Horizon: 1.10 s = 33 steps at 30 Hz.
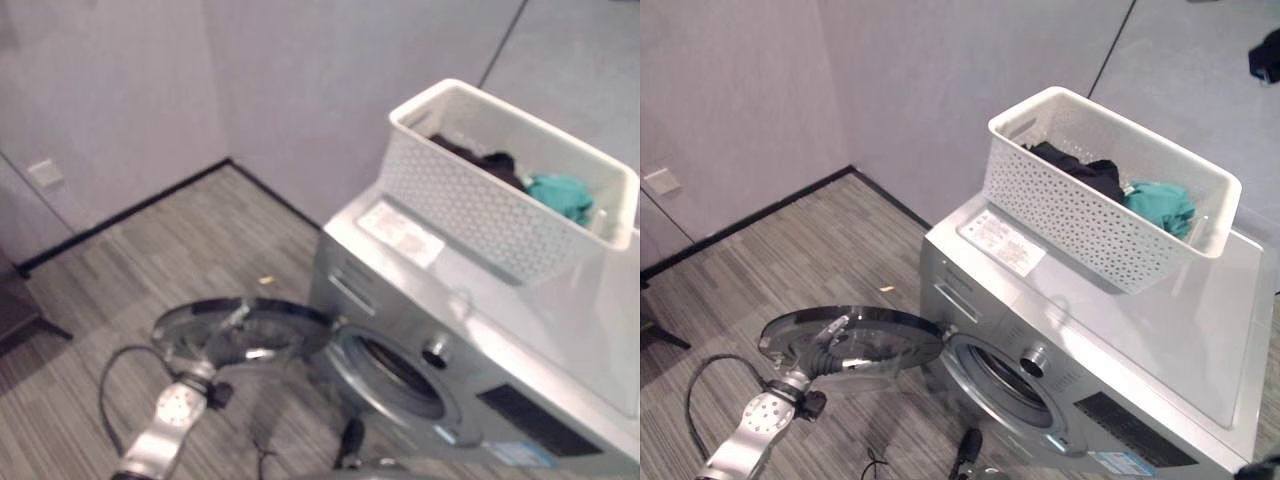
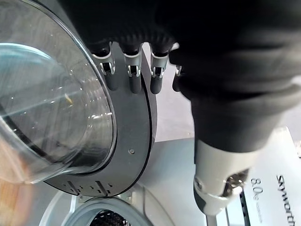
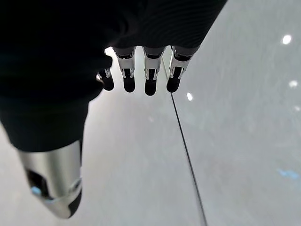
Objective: Grab the laundry basket,head to the washer,open it,put in the laundry and shut it.
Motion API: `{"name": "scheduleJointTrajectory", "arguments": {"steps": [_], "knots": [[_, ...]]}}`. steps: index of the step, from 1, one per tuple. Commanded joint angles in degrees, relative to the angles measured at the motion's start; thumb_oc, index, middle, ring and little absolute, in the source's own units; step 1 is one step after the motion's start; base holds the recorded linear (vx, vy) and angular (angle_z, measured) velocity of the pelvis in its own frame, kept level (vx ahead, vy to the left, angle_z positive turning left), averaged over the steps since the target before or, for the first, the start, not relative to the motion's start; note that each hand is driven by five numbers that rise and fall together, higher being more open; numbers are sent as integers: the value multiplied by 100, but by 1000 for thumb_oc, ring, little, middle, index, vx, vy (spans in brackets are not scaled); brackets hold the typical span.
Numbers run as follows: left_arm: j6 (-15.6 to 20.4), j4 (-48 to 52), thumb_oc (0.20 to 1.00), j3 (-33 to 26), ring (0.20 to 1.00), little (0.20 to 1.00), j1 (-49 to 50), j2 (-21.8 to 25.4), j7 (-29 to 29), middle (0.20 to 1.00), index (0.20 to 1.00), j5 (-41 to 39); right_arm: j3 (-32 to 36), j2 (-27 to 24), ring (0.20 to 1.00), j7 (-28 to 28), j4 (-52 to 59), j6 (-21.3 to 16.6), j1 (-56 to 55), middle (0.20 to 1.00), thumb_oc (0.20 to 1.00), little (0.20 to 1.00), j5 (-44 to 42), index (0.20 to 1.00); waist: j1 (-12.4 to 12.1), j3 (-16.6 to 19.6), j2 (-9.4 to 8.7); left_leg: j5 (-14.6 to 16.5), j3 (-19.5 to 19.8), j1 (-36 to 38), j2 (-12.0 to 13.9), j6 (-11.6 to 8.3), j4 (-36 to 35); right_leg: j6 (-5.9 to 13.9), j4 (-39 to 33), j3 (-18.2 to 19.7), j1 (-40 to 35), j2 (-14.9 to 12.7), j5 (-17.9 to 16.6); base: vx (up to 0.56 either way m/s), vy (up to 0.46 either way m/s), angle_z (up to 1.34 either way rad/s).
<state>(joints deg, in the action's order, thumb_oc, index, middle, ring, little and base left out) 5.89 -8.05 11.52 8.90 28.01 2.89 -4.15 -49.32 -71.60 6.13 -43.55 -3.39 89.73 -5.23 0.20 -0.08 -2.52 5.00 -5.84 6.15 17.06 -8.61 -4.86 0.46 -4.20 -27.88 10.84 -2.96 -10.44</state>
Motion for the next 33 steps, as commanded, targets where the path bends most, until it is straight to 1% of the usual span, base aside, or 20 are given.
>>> {"name": "scheduleJointTrajectory", "arguments": {"steps": [1,3,4,7,9,11,12,13,15,16,17,18,19,20,23,25,27,29,33], "knots": [[292,412,1000,33,1000,1000,-53,363,151,1000,1000,-204,-638,177,1000,-439,-669,69,1305,1000,1000,1000,-371,1000,-29,-52,-205,-953,-69,264,235,24,153,684,552,510,-82,-471,679,0,0,0],[272,424,1000,-5,1000,1000,-35,407,220,1000,1000,-224,-1108,331,1000,-793,-997,86,1598,1000,1000,1000,-390,1000,-13,-46,-209,-1054,-51,208,261,13,149,670,575,510,-29,-434,705,4,-15,0],[273,467,1000,-29,1000,1000,-15,449,291,1000,1000,-278,-1363,384,1000,-1030,-1174,143,1762,1000,1000,1000,-413,1000,12,-45,-240,-1095,-36,155,279,14,139,655,590,517,19,-415,719,3,-29,5],[254,474,1000,6,1000,1000,-2,449,369,1000,1000,-315,-1623,432,1000,-1202,-1423,153,1860,1000,1000,1000,-339,1000,21,-44,-252,-1113,-31,106,287,15,120,645,587,517,50,-404,729,4,-14,4],[245,498,1000,23,1000,1000,22,479,427,1000,1000,-303,-1775,427,1000,-1360,-1622,140,1803,1000,1000,1000,-176,1000,15,-49,-277,-1178,-19,71,301,2,115,647,560,512,54,-382,712,5,-23,4],[224,508,1000,24,1000,1000,42,470,476,1000,1000,-304,-1730,372,1000,-1429,-1533,138,1675,1000,1000,1000,-196,1000,6,-59,-289,-1206,-13,42,310,-1,114,651,543,514,80,-359,701,1,-10,2],[218,504,1000,31,1000,1000,42,462,490,1000,1000,-308,-1682,356,956,-1435,-1481,128,1619,956,956,956,-250,956,-2,-69,-285,-1212,-11,31,308,-2,118,651,534,517,87,-351,699,0,0,0],[216,497,1000,41,1000,1000,41,464,502,1000,1000,-308,-1611,317,1000,-1484,-1380,129,1461,1000,1000,1000,-282,1000,-15,-77,-293,-1218,-8,15,306,-2,128,650,525,527,101,-344,695,0,0,0],[194,482,1000,28,1000,1000,71,460,524,1000,1000,-284,-1633,194,1000,-1664,-1060,161,1262,1000,1000,1000,-260,1000,-21,-86,-303,-1232,-15,3,308,-2,134,647,520,550,122,-333,692,0,0,0],[173,464,1000,-1,1000,1000,116,441,561,1000,1000,-268,-1732,4,1000,-1815,-687,176,1175,1000,1000,1000,-271,1000,-6,-96,-314,-1236,-32,5,312,-2,143,648,518,565,128,-325,692,0,0,0],[173,464,1000,3,1000,1000,115,443,562,1000,1000,-267,-1726,-6,1000,-1817,-674,183,1167,1000,1000,1000,-271,1000,-11,-95,-315,-1235,-33,5,312,-3,142,648,518,565,128,-324,692,0,0,0],[161,472,1000,-17,1000,1000,167,424,611,1000,1000,-241,-1849,-265,1000,-1976,-366,174,1052,1000,1000,1000,-256,1000,7,-103,-319,-1252,-48,2,321,-11,142,656,511,564,125,-331,688,0,0,0],[160,474,1000,-13,1000,1000,165,426,612,1000,1000,-241,-1844,-277,1000,-1978,-353,181,1045,1000,1000,1000,-256,1000,3,-102,-320,-1252,-47,2,322,-11,141,656,510,563,125,-331,688,0,0,0],[152,470,1000,-19,1000,1000,198,402,636,1000,1000,-196,-1957,-515,1000,-2111,14,185,901,1000,1000,1000,-192,1000,22,-115,-327,-1246,-60,8,331,-17,124,669,512,566,132,-333,685,0,0,0],[145,440,1000,1,1000,1000,213,385,651,1000,1000,-156,-1936,-707,1000,-2207,338,185,710,1000,1000,1000,-224,1000,29,-119,-325,-1242,-83,28,341,-24,121,673,519,579,137,-334,680,0,0,0],[132,387,1000,-8,1000,1000,224,309,686,1000,1000,-110,-1743,-1007,1000,-2440,1063,195,202,1000,1000,1000,-471,1000,57,-132,-295,-1239,-112,71,353,-29,122,677,532,586,127,-328,683,0,0,0],[129,390,1000,-13,1000,1000,233,288,691,1000,1000,-102,-1656,-1093,1000,-2491,1209,223,4,1000,1000,1000,-508,1000,57,-137,-289,-1242,-115,79,355,-29,127,677,536,585,123,-330,682,2,1,-4],[127,369,1000,17,1000,1000,267,271,719,1000,1000,-106,-1449,-1152,1000,-2647,1410,254,-478,1000,1000,1000,-423,1000,43,-152,-295,-1253,-132,109,367,-39,134,687,536,590,108,-332,679,-1,9,-11],[104,379,1000,43,1000,1000,273,257,708,1000,1000,-107,-1235,-1036,1000,-2670,1290,258,-787,1000,1000,1000,-266,1000,2,-171,-256,-1282,-145,110,377,-52,144,696,528,610,122,-331,667,-7,8,-4]]}}
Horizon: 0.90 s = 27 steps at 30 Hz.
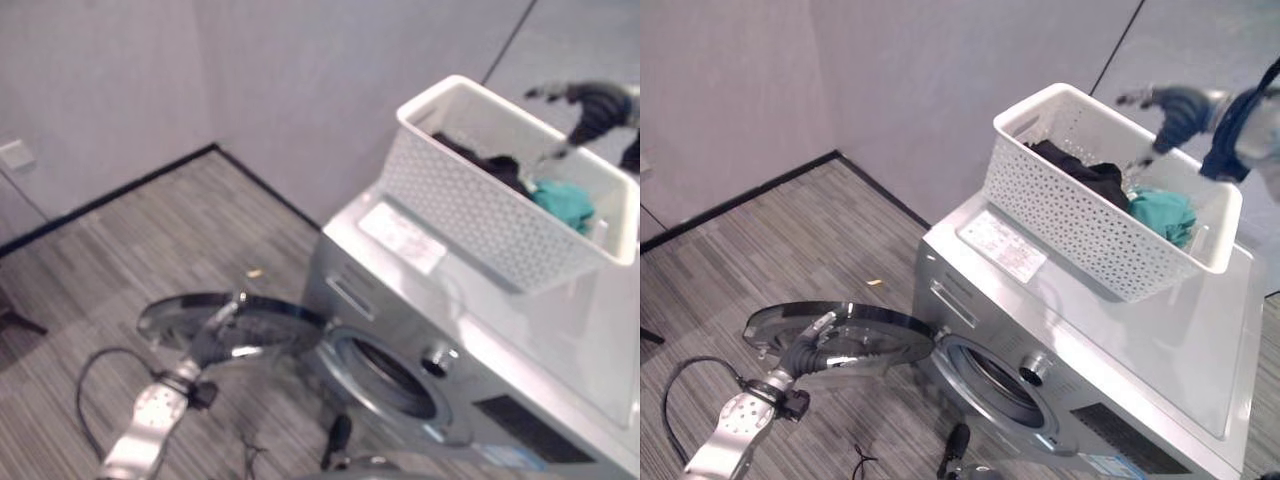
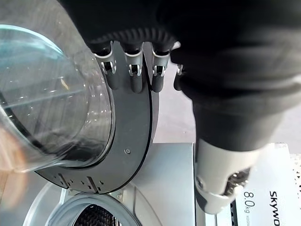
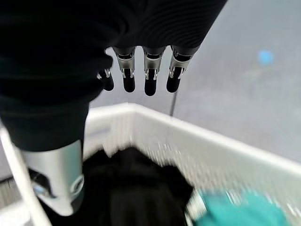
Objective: Grab the laundry basket,head to the washer,open it,put in the laundry and shut it.
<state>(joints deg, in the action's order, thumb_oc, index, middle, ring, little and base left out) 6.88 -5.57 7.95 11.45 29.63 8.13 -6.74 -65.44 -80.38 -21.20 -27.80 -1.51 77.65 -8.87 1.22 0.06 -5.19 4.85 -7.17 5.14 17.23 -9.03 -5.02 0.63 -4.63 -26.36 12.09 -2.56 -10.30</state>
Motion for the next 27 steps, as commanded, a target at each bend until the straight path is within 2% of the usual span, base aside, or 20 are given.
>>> {"name": "scheduleJointTrajectory", "arguments": {"steps": [1,8,16,27], "knots": [[-11,145,1000,411,1000,1000,25,95,190,1000,1000,141,544,-45,1000,61,-355,79,255,1000,1000,1000,189,1000,-116,-197,33,-1295,-18,201,365,-15,153,682,572,466,33,-374,644,0,0,0],[7,198,1000,435,1000,1000,79,47,161,1000,1000,-44,955,295,1000,132,-567,116,-70,1000,1000,1000,339,1000,-202,-301,130,-1413,22,75,349,-15,152,670,583,457,145,-429,642,0,0,0],[36,264,1000,400,1000,1000,132,62,81,1000,1000,-295,963,779,1000,394,-1438,105,262,1000,1000,1000,519,1000,-312,-415,211,-1584,126,-210,314,-34,123,670,586,385,313,-499,619,-18,-3,5],[87,365,1000,258,1000,1000,158,89,-61,1000,1000,-488,1192,1256,1000,613,-1865,116,246,1000,1000,1000,575,1000,-452,-567,210,-1630,216,-457,322,-27,95,670,662,338,495,-558,613,-4,-7,6]]}}
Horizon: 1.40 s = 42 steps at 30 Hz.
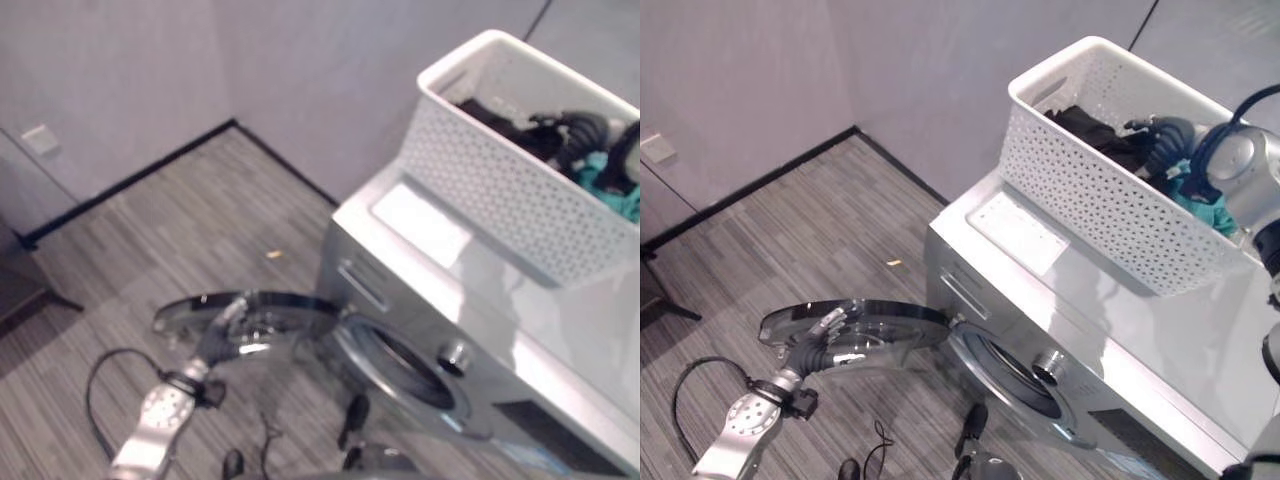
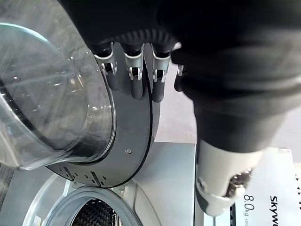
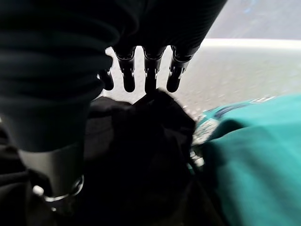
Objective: Grab the laundry basket,head to the washer,open it,put in the laundry and shut it.
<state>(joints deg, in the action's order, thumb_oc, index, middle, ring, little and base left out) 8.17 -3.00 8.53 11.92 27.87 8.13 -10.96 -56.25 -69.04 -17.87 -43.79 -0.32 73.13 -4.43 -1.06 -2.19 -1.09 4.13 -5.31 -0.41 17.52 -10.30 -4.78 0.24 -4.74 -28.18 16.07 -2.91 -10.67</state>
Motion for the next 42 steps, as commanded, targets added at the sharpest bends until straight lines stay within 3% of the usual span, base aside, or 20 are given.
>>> {"name": "scheduleJointTrajectory", "arguments": {"steps": [1,16,18,19,20,34,42], "knots": [[-35,105,1000,191,1000,1000,104,270,-80,1000,1000,-71,317,181,1000,294,-294,-7,662,1000,1000,1000,132,1000,-237,-357,-201,-1555,35,88,289,101,75,709,685,520,103,-529,654,-8,-12,3],[-63,235,1000,130,1000,1000,91,385,-112,1000,1000,-73,475,626,1000,189,-185,70,120,1000,1000,1000,431,1000,-355,-577,-183,-1562,146,-168,274,160,104,705,833,553,326,-579,683,1,2,3],[-62,242,1000,129,1000,1000,80,407,-108,1000,1000,-71,503,653,633,175,-149,85,45,633,633,633,436,633,-361,-606,-186,-1556,152,-204,263,169,113,703,840,573,364,-584,676,0,0,0],[-62,250,1000,125,1000,1000,79,416,-115,1000,1000,-61,548,686,363,179,-141,84,-22,363,363,363,438,363,-365,-619,-183,-1552,152,-225,264,172,111,707,840,577,396,-591,669,0,0,0],[-64,249,1000,128,1000,1000,48,430,-115,1000,1000,-56,602,733,200,180,-156,88,-121,200,200,200,433,200,-373,-639,-176,-1539,164,-251,264,180,117,706,839,594,427,-583,664,0,0,0],[-19,165,1000,65,1000,1000,17,429,-226,1000,1000,-88,1134,741,200,292,12,93,-660,200,200,200,189,200,-350,-717,-168,-1555,165,-401,271,180,41,709,837,697,642,-564,630,0,0,0],[43,52,1000,20,1000,1000,17,296,-354,1000,1000,-99,1590,778,200,705,101,-46,-635,200,200,200,-19,200,-289,-678,-117,-1470,131,-338,257,199,19,723,869,747,640,-586,623,0,0,0]]}}
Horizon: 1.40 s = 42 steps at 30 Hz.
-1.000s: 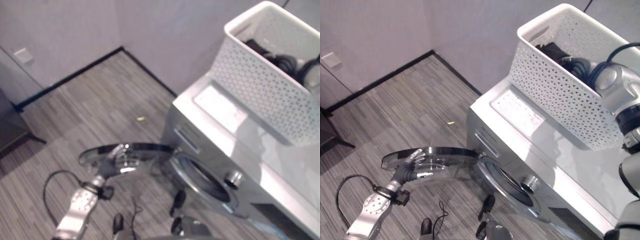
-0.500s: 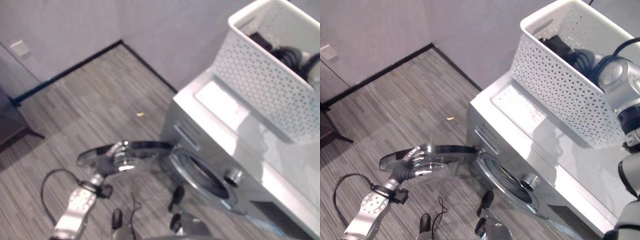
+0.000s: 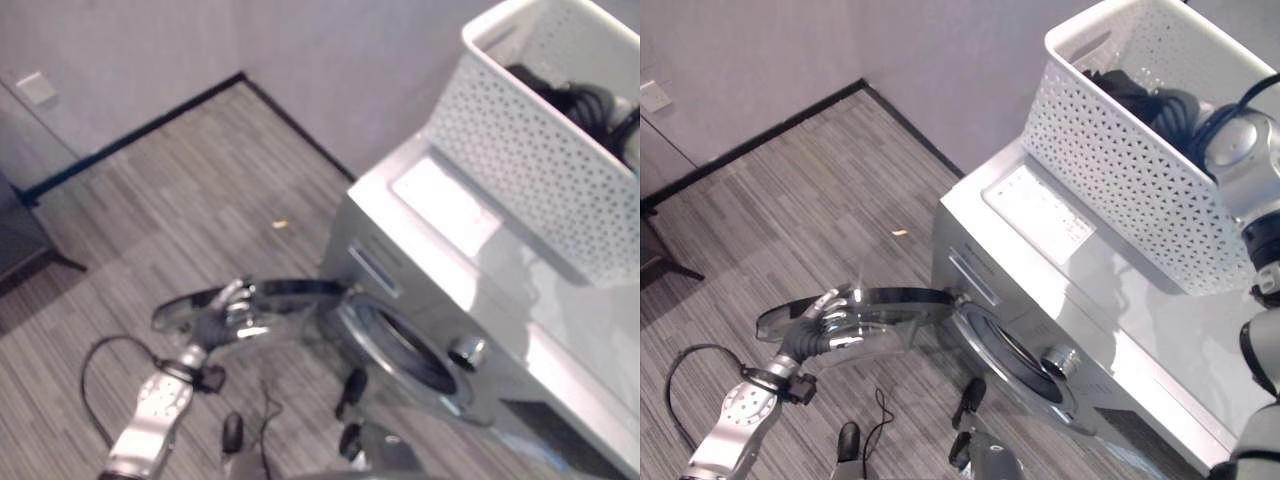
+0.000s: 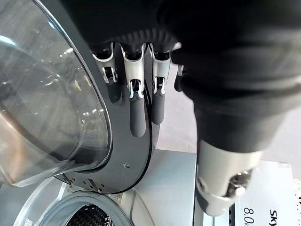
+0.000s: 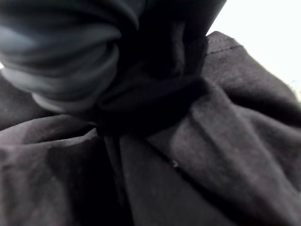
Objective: Grab the laundry basket,head to the washer,open it,put in the laundry and shut it.
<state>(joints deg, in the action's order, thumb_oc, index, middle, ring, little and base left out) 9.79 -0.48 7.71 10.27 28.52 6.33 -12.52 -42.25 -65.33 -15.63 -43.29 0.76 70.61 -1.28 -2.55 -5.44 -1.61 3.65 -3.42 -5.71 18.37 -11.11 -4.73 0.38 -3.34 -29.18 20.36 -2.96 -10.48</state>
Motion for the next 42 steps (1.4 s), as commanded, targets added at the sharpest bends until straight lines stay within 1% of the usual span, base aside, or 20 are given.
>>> {"name": "scheduleJointTrajectory", "arguments": {"steps": [1,4,6,7,9,12,16,17,19,23,24,25,27,28,29,30,36,37,40,42], "knots": [[-119,-200,1000,104,1000,1000,181,235,-174,1000,1000,58,200,404,200,482,58,-151,-395,200,200,200,-333,200,-144,-355,-68,-1422,-59,195,171,280,13,710,729,847,209,-581,603,0,0,0],[-85,-245,1000,88,1000,1000,146,207,-228,1000,1000,82,454,307,200,722,356,-261,-354,200,200,200,-498,200,-119,-332,-70,-1356,-65,230,161,294,11,723,728,867,183,-592,598,-7,3,-3],[-46,-275,1000,96,1000,1000,97,211,-242,1000,1000,104,638,141,200,962,677,-367,-281,200,200,200,-579,200,-81,-318,-77,-1291,-72,271,150,311,15,737,720,878,137,-607,593,-16,5,-5],[-46,-276,1000,100,1000,1000,93,216,-243,1000,1000,104,655,136,200,963,686,-364,-298,200,200,200,-578,200,-86,-323,-81,-1290,-72,276,150,312,15,737,719,879,132,-607,593,-13,4,-4],[-27,-284,1000,87,1000,1000,74,235,-245,1000,1000,97,908,-3,200,1260,1048,-447,-199,200,200,200,-538,200,-55,-289,-82,-1169,-89,331,126,341,15,753,706,876,83,-624,579,-3,7,-2],[-31,-305,1000,60,1000,1000,86,259,-247,1000,1000,114,1122,-99,200,1429,1329,-497,-198,200,200,200,-518,200,-34,-256,-81,-1101,-98,368,112,362,16,764,705,879,55,-638,574,-2,4,-1],[-43,-310,1000,-4,1000,1000,118,314,-245,1000,1000,134,1501,-272,200,1669,1910,-507,-297,200,200,200,-182,200,8,-203,-93,-947,-107,460,70,403,35,780,704,896,-31,-668,562,-9,19,-5],[-29,-285,1000,-33,1000,1000,137,346,-231,1000,1000,160,1654,-352,200,1842,2109,-546,-269,200,200,200,-9,200,18,-166,-96,-864,-108,484,43,429,35,792,678,894,-67,-685,547,0,0,0],[-31,-266,1000,-43,1000,1000,159,352,-215,1000,1000,187,1764,-383,200,1946,2228,-548,-319,200,200,200,173,200,23,-149,-110,-843,-106,481,17,449,37,789,652,888,-78,-705,513,0,0,0],[-55,-211,1000,-96,1000,1000,196,433,-209,1000,1000,282,2120,-515,200,2309,2601,-460,-375,200,200,200,1006,200,23,-81,-84,-689,-90,561,-29,488,28,826,673,891,-149,-730,549,-3,13,4],[-59,-199,1000,-118,1000,1000,212,458,-223,1000,1000,319,2268,-569,200,2456,2761,-418,-420,200,200,200,1382,200,14,-57,-85,-631,-80,593,-44,501,21,833,687,891,-201,-743,567,-7,12,6],[-62,-195,1000,-118,1000,1000,208,468,-223,1000,1000,321,2310,-568,200,2456,2781,-409,-458,200,200,200,1397,200,20,-62,-111,-664,-67,571,-67,508,19,819,668,883,-193,-764,532,-7,0,4],[-67,-122,1000,-136,1000,1000,224,509,-231,1000,1000,391,2561,-566,200,2688,2923,-354,-520,200,200,200,1771,200,0,-16,-93,-584,-53,603,-92,532,14,823,683,865,-263,-781,559,2,1,2],[-71,-116,1000,-137,1000,1000,226,515,-231,1000,1000,393,2592,-562,200,2688,2941,-345,-551,200,200,200,1784,200,4,-16,-103,-588,-46,598,-100,536,15,824,678,861,-264,-789,553,9,3,8],[-66,-82,1000,-125,1000,1000,237,548,-229,1000,1000,417,2770,-529,200,2829,2961,-296,-606,200,200,200,1956,200,-22,10,-96,-512,-31,637,-107,543,11,848,700,846,-327,-790,591,10,0,11],[-70,-74,1000,-130,1000,1000,241,558,-231,1000,1000,425,2826,-527,200,2852,2963,-266,-639,200,200,200,2037,200,-28,18,-103,-497,-21,643,-115,545,7,852,698,842,-345,-795,595,7,0,17],[-52,-57,1000,-136,1000,1000,220,595,-309,1000,1000,528,2940,-534,200,3170,2849,-95,-602,200,200,200,2594,200,-71,67,-133,-448,30,649,-183,577,-9,854,675,797,-406,-850,559,-9,1,13],[-30,-41,1000,-140,1000,1000,225,596,-333,1000,1000,552,2980,-576,200,3321,2770,-19,-557,200,200,200,2786,200,-103,96,-120,-385,32,700,-176,581,-4,877,696,802,-459,-833,601,-2,0,4],[-12,-39,1000,-129,1000,1000,213,614,-362,1000,1000,580,2959,-635,200,3487,2672,39,-445,200,200,200,2934,200,-115,103,-134,-419,60,687,-208,594,-10,864,683,780,-458,-863,567,0,0,0],[32,-44,1000,-110,1000,1000,216,638,-420,1000,1000,638,2857,-740,200,3758,2498,119,-234,200,200,200,3163,200,-155,145,-138,-361,76,728,-203,595,-6,889,691,770,-526,-856,606,0,0,0]]}}
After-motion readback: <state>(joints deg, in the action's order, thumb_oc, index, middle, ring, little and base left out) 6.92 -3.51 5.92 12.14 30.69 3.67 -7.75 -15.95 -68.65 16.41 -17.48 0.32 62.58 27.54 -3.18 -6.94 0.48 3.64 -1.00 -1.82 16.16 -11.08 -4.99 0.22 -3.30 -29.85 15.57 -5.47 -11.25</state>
